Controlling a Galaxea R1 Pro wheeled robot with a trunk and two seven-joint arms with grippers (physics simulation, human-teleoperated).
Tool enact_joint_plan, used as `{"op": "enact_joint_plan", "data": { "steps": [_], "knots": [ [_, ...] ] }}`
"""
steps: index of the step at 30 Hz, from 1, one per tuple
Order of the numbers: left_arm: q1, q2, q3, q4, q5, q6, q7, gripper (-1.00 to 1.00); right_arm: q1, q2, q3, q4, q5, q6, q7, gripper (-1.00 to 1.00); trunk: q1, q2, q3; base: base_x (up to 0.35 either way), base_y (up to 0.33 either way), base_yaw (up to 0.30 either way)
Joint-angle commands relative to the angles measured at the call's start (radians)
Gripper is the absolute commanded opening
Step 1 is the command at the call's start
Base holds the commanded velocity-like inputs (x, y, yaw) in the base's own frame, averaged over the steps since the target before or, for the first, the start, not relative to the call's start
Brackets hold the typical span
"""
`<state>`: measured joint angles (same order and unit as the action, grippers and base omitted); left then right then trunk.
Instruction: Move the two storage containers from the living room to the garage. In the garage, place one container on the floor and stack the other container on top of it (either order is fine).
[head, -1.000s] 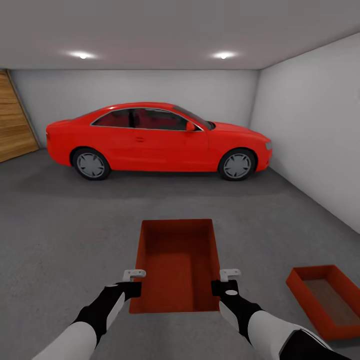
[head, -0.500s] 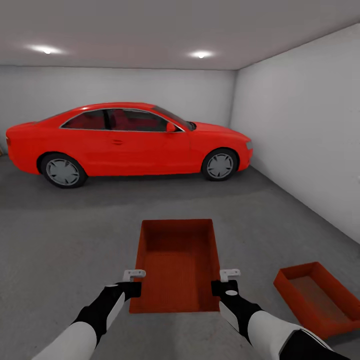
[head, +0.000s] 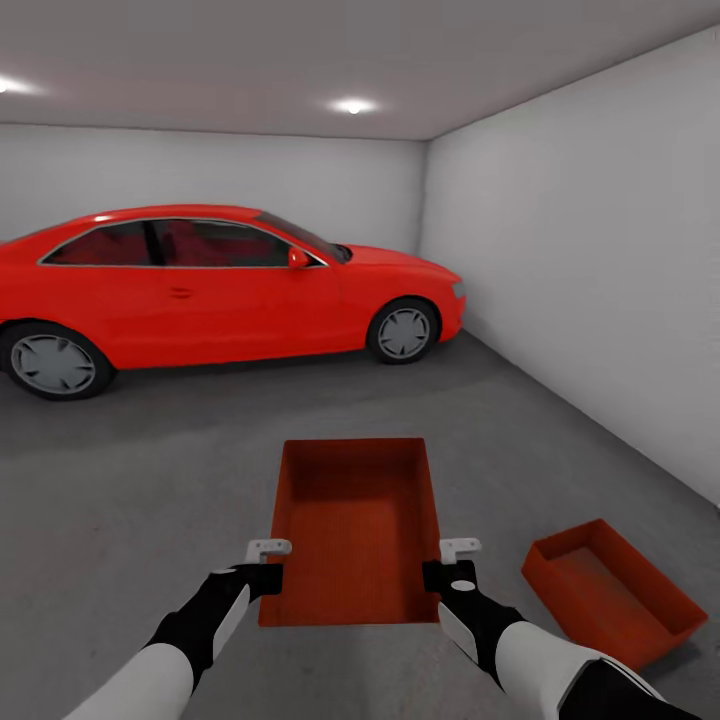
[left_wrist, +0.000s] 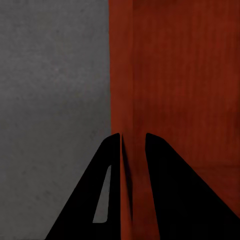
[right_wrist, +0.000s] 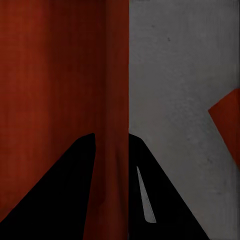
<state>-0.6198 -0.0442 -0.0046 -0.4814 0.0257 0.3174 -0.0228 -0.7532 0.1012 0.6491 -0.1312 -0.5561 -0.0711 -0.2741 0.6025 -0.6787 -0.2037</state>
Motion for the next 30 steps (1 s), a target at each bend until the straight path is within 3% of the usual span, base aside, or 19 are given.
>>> {"op": "enact_joint_plan", "data": {
  "steps": [1, 30],
  "knots": [
    [0.0, 0.001, 0.009, 0.0, 0.006, 0.006, 0.003, -1.0, -0.002, -0.012, -0.043, -0.001, 0.008, -0.025, -0.033, -1.0, 0.001, -0.001, -0.001, 0.321, 0.0, -0.243],
    [0.0, 0.001, 0.009, 0.0, 0.005, 0.007, 0.003, -1.0, -0.002, -0.012, -0.043, -0.001, 0.008, -0.026, -0.033, -1.0, 0.001, -0.001, -0.001, 0.321, 0.0, -0.243]
  ]
}}
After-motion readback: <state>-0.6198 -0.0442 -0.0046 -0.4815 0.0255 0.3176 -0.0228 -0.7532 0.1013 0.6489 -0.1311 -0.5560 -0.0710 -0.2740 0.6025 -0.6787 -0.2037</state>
